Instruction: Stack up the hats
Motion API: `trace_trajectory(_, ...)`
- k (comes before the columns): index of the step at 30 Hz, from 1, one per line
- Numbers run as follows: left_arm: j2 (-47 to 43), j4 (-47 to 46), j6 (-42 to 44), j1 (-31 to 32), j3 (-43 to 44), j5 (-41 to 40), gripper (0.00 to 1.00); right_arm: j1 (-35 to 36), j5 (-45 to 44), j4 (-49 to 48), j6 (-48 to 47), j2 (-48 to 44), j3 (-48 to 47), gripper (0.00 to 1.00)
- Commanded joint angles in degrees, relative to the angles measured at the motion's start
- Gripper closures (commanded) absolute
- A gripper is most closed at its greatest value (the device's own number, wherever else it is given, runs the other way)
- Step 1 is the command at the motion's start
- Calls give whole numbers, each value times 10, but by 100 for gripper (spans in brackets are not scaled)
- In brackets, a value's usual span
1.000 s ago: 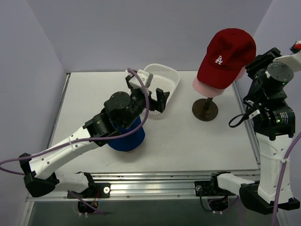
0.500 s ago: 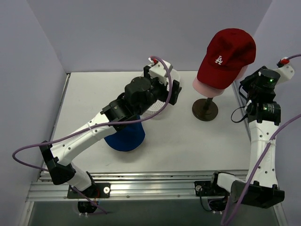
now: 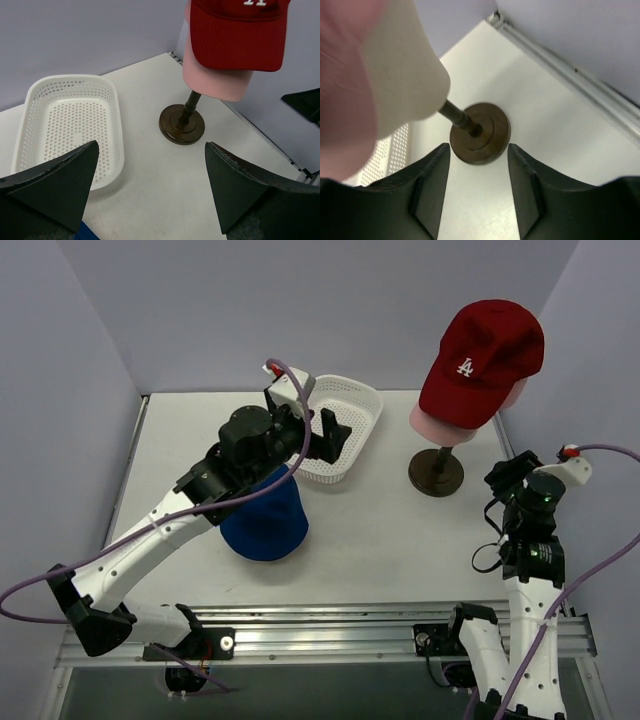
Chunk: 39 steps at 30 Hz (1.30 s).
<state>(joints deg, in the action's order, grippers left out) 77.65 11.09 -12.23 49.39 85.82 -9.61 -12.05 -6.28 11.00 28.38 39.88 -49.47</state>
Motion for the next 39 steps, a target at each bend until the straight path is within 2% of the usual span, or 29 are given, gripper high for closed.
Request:
trace_trajectory(1, -54, -42, -24, -2, -19, 20, 4, -5, 57, -74, 36, 6, 79, 61)
trace_trajectory(3, -71, -47, -36, -2, -39, 10, 4, -9, 72, -100, 60, 3, 106, 69)
trace_trajectory(4, -74, -50, -43, -2, -45, 7, 4, -10, 71, -104, 68, 4, 116, 96)
trace_trajectory(5, -80, -54, -51, -2, -57, 6, 4, -13, 65, -104, 75, 7, 128, 100)
trace_trajectory(11, -103, -49, -94, -3, -93, 23, 4, -39, 85, -200, 103, 90, 164, 100)
trace_trajectory(18, -189, -101, -129, 3, -247, 3, 5, -120, 242, -394, 145, 198, 206, 100)
trace_trajectory(26, -243, -143, -119, 12, -360, -16, 5, -135, 301, -525, 166, 372, 167, 100)
trace_trajectory(29, -261, -144, -113, 25, -383, -11, 5, -144, 342, -604, 190, 451, 155, 100)
trace_trajectory(30, -266, -145, -110, 35, -387, -19, 5, -144, 348, -655, 208, 487, 155, 100)
trace_trajectory(35, -288, -150, -83, 48, -408, -60, 5, -143, 361, -788, 256, 586, 121, 100)
trace_trajectory(39, -303, -152, -82, 53, -417, -63, 6, -127, 361, -843, 279, 671, 84, 100)
